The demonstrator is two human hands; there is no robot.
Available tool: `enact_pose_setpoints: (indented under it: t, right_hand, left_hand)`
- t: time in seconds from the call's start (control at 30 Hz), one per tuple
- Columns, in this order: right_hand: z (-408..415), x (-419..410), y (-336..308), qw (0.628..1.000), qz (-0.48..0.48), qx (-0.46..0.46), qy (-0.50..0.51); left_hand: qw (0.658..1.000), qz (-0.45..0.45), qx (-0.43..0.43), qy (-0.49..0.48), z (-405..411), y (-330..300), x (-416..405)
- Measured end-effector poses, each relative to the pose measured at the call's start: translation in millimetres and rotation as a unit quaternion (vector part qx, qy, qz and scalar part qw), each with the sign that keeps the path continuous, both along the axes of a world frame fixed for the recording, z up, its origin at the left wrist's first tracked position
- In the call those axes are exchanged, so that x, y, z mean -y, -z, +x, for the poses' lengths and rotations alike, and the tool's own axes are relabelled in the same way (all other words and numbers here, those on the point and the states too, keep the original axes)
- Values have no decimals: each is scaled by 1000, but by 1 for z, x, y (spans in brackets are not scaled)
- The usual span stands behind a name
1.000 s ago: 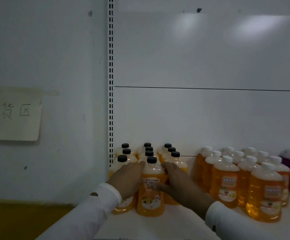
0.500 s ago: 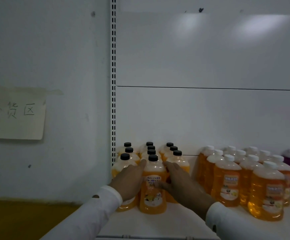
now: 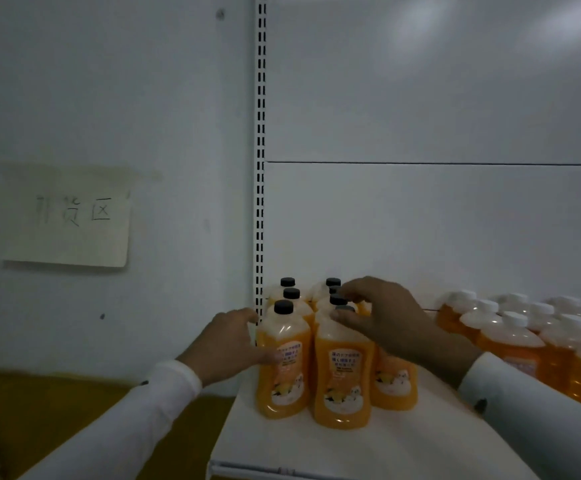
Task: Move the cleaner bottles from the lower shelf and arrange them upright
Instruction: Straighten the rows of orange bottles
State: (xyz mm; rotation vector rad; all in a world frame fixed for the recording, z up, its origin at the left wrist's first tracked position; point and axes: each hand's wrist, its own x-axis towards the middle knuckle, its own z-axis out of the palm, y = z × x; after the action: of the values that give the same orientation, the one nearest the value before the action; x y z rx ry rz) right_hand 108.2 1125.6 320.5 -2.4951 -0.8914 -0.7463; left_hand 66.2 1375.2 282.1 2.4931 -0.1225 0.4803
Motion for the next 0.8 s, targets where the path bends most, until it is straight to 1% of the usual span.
enact_pose_setpoints:
  t: [0.07, 0.17, 0.27, 0.37, 0.47, 0.57, 0.7, 0.8]
  right_hand:
    - [1, -16, -6, 999, -35, -2, -7]
    - [6, -36, -14, 995, -99, -28, 9]
    - [14, -51, -20, 981, -180, -55, 51]
    - [21, -64, -18, 965, -237, -77, 82]
    - [28, -74, -15, 959, -255, -77, 92]
    - [35, -78, -21, 962, -243, -80, 92]
    - [50, -80, -22, 951, -267, -107, 111]
    - [56, -83, -20, 941, -293, -136, 98]
  left_hand:
    - [999, -6, 1, 41, 9, 7, -2]
    - [993, -43, -13, 107, 28, 10, -13]
    - [988, -30, -31, 145, 45, 9, -29]
    - [984, -16, -19, 177, 59, 10, -35]
    - [982, -8, 1, 188, 71, 14, -40]
    - [982, -3, 4, 190, 78, 14, -46]
    - [978, 6, -6, 206, 84, 13, -50]
    - [973, -15, -27, 228, 86, 14, -52]
